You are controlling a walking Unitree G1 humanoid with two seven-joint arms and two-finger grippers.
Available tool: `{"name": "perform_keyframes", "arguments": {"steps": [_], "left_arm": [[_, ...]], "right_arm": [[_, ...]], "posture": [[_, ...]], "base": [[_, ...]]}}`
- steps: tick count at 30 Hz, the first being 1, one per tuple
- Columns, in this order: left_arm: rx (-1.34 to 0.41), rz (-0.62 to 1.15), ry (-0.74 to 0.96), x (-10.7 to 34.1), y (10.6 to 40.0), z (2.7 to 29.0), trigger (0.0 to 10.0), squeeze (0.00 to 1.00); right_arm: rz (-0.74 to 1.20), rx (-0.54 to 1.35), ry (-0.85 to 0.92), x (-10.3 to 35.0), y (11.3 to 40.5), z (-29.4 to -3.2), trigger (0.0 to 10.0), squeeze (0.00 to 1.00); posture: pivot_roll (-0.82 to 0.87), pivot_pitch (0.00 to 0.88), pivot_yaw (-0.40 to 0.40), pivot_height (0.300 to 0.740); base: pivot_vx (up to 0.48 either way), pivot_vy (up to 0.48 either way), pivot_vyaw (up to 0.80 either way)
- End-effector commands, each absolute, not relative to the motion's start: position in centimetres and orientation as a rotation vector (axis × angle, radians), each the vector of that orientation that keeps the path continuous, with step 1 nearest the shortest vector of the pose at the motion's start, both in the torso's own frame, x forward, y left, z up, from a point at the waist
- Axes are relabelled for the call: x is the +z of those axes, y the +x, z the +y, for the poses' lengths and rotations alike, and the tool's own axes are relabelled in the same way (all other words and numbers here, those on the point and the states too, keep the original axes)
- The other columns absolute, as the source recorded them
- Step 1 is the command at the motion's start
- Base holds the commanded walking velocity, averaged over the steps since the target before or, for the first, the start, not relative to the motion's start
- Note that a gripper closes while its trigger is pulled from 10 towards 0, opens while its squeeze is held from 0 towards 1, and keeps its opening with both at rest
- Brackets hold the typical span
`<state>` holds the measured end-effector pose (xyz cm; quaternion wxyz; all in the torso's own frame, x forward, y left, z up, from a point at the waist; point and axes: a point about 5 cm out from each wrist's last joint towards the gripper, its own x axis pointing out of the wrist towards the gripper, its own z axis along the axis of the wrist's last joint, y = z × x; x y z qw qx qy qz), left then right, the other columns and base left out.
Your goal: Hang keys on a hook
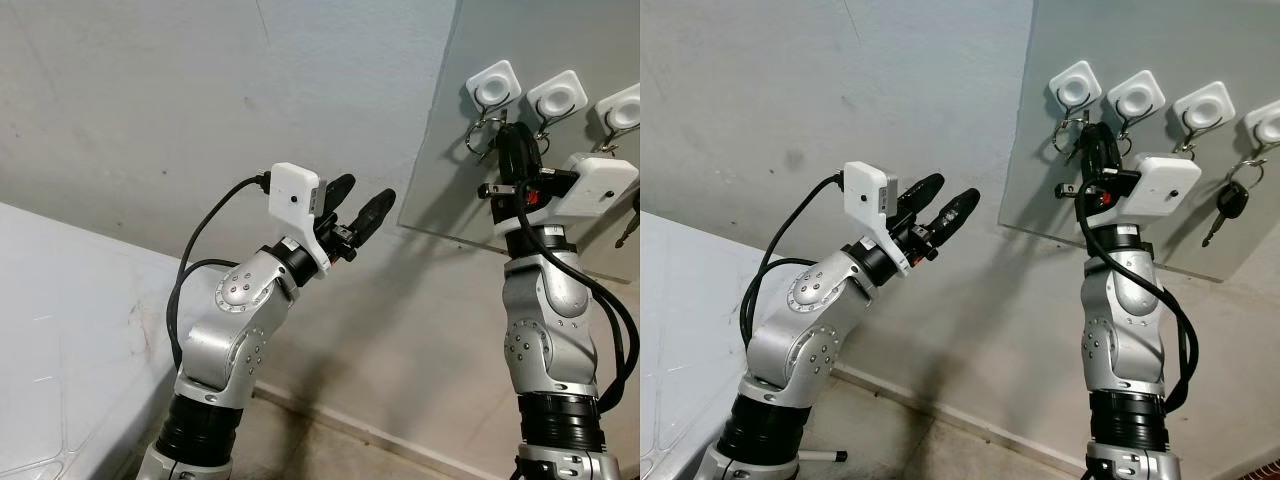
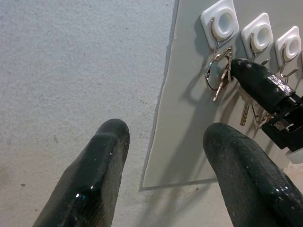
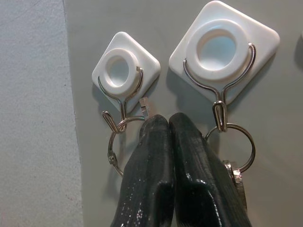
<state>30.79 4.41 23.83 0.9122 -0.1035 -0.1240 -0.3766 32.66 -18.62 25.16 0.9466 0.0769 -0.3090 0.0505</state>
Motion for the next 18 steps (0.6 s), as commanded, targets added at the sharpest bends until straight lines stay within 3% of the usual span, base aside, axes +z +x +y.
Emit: {"name": "perform_keyframes", "arguments": {"steps": [1, 3, 4, 18], "left_arm": [[-0.778, -0.283, -0.208, 24.7, 30.6, 4.4, 10.0, 0.00], [-0.778, -0.284, -0.208, 24.7, 30.6, 4.4, 10.0, 0.00], [-0.777, -0.284, -0.208, 24.7, 30.6, 4.4, 10.0, 0.00], [-0.763, -0.286, -0.213, 24.7, 30.6, 4.6, 10.0, 0.00]], "right_arm": [[-0.607, 0.091, 0.163, 24.8, 32.5, -18.8, 10.0, 0.00], [-0.606, 0.094, 0.164, 24.7, 32.5, -18.8, 10.0, 0.00], [-0.606, 0.102, 0.170, 24.7, 32.5, -18.7, 10.0, 1.00], [-0.623, 0.218, 0.201, 24.6, 32.0, -17.6, 10.0, 1.00]], "posture": [[-0.01, 0.065, -0.010, 0.740], [-0.01, 0.065, -0.010, 0.740], [-0.01, 0.062, -0.012, 0.740], [0.00, 0.055, -0.014, 0.740]], "base": [[0.000, 0.000, 0.00], [0.000, 0.000, 0.00], [0.000, 0.000, 0.00], [0.000, 0.000, 0.00]]}}
